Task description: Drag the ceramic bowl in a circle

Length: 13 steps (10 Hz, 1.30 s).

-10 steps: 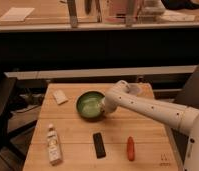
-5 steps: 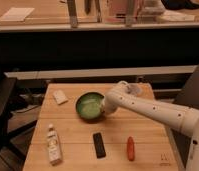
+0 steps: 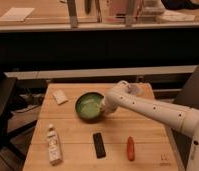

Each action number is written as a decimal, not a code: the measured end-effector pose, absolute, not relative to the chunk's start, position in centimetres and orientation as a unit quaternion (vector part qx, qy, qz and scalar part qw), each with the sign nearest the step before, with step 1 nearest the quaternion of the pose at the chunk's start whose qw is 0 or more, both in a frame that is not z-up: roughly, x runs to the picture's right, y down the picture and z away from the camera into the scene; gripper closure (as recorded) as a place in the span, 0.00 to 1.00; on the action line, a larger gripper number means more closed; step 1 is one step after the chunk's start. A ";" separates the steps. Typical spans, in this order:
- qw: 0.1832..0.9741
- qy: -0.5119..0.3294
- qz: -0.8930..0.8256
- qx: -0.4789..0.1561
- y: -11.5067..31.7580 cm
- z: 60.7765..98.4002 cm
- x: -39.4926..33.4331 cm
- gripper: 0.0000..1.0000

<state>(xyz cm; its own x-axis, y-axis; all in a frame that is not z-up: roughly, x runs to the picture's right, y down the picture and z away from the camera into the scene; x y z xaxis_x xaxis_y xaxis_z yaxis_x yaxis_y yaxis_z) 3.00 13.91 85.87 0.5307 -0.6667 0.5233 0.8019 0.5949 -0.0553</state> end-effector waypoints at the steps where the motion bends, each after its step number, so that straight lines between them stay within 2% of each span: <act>1: 0.862 -0.233 -0.427 -0.145 13.9 85.9 2.7 1.00; 13: 0.856 -0.243 -0.436 -0.136 13.9 85.5 2.6 1.00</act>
<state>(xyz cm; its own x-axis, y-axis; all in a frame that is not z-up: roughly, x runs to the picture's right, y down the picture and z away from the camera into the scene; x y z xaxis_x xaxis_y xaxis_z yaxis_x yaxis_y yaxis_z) 2.60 13.93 85.54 0.5020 -0.6796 0.5349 0.8121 0.5831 -0.0212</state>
